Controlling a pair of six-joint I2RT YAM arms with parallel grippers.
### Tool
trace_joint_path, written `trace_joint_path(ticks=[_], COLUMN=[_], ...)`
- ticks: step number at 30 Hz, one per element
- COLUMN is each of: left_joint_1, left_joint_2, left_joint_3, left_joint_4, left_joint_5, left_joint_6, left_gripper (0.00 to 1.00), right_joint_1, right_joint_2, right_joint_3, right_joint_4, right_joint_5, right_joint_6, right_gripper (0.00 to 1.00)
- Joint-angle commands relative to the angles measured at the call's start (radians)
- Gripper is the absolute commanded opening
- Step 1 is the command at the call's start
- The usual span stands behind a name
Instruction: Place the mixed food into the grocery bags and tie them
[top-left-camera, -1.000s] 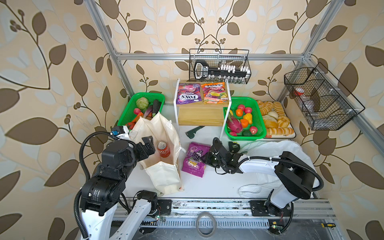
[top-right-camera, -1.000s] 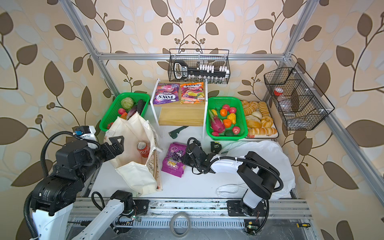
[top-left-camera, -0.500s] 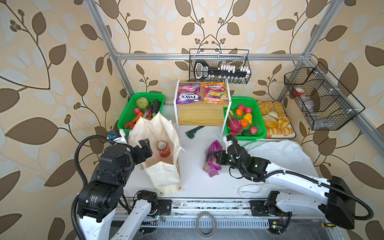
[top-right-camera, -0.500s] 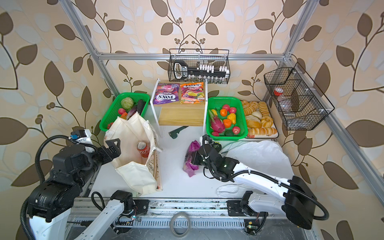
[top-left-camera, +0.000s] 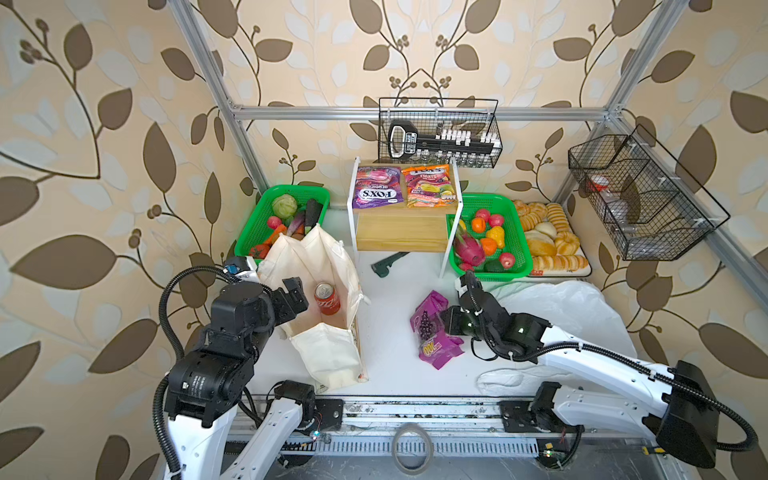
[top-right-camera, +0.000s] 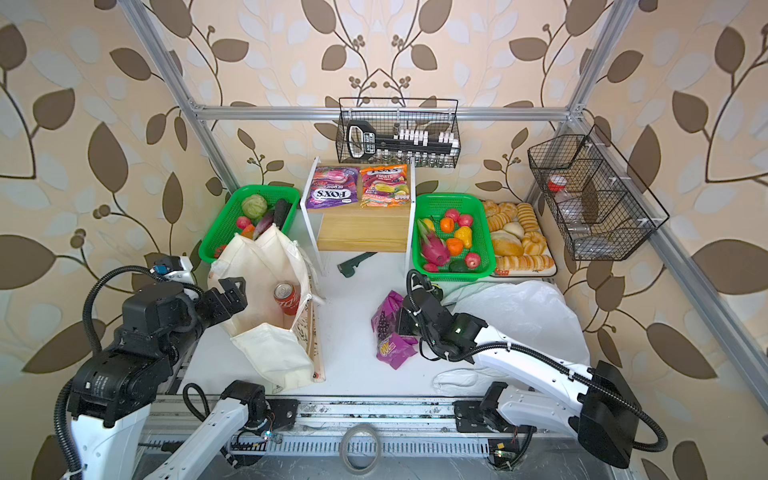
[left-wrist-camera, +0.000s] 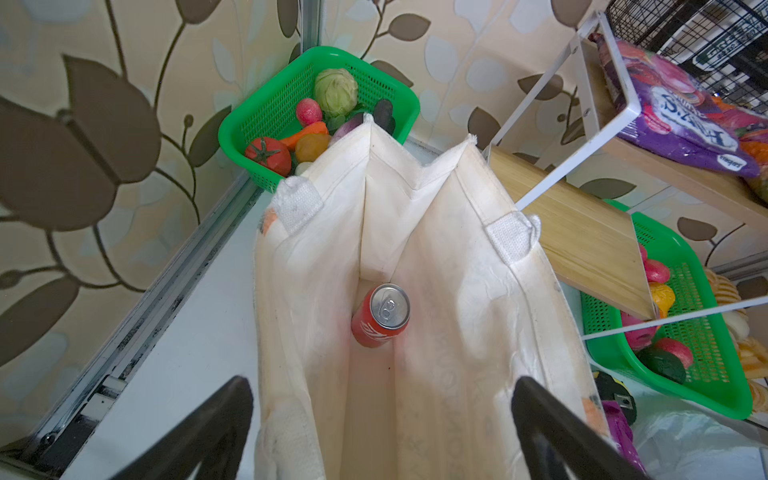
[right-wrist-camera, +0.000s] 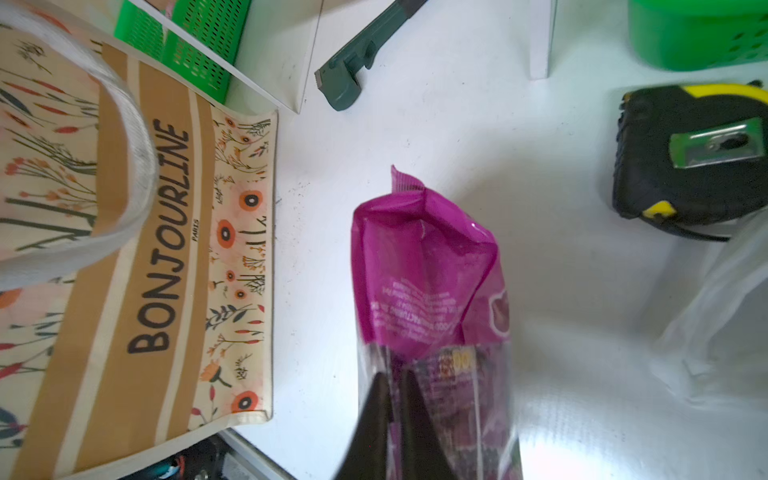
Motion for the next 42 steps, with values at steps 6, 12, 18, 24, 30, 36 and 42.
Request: trace_joint_path(ticks=[6, 12, 18, 24, 30, 36, 42], left_joint_1=[0.004, 0.004, 0.003, 0.004, 0.004, 0.004, 0.004], left_joint_2=[-0.011, -0.006, -0.011, -0.016, -0.020, -0.016, -0.017], left_joint_3=[-0.001, 0.007, 0.007, 0.018, 0.034, 0.041, 0.058], left_joint_4=[0.023, 0.024, 0.025, 0.013, 0.003, 0.000, -0.017], left_joint_5=[0.000, 0.004, 0.010, -0.002, -0.014, -0.017, -0.072], left_joint_6=[0.002, 0.005, 0.002, 0.004, 0.014, 0.022, 0.029], left_gripper=[0.99, 0.99, 0.99, 0.99, 0.99, 0.99, 0.99], right_joint_1=[-0.041, -0.057, -0.021, 0.058, 0.089, 0.110, 0.088], right_joint_2=[0.037, 0.069, 0.143, 0.278, 0.364, 0.355, 0.207], right_joint_3=[0.052, 0.045, 0.092, 0.150, 0.187, 0.223, 0.224], right_joint_4=[-0.127, -0.067, -0.106, -0.133, -0.104, -0.117, -0.104], right_joint_5=[-0.009, -0.165, -0.139, -0.093, -0.102, -0.059, -0.062], right_joint_6=[-0.103, -0.161, -0.174, -0.180, -0.184, -0.180, -0.186], right_gripper=[0.74, 0.88, 0.89, 0.89, 0.65, 0.25, 0.00])
